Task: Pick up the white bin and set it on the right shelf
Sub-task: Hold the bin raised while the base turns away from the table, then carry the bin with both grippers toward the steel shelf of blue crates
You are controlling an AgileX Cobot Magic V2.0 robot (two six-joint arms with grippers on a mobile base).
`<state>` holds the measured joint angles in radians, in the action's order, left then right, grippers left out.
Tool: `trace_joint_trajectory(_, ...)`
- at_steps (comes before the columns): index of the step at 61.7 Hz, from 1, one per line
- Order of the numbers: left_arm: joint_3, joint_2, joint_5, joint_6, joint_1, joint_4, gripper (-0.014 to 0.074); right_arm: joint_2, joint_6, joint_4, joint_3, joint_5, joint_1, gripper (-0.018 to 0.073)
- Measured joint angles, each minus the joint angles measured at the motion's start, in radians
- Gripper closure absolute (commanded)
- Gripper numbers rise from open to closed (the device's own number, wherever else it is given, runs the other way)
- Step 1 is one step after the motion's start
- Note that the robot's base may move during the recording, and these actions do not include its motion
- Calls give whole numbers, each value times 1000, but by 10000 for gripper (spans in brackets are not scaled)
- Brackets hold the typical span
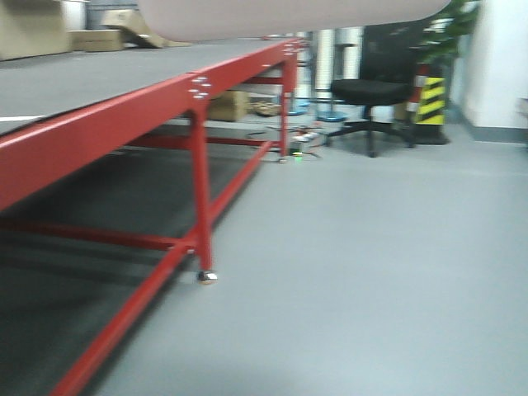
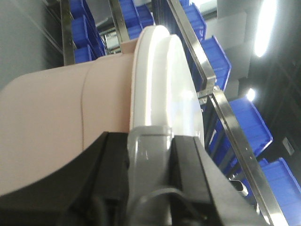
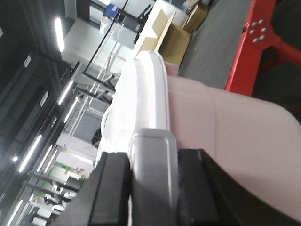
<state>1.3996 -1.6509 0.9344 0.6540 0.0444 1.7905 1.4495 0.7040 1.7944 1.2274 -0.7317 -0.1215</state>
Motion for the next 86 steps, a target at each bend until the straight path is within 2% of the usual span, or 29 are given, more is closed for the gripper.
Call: trace_joint_trajectory(86,0,0,16,0,0,-2,723,-4,0,2,5,9,0,493)
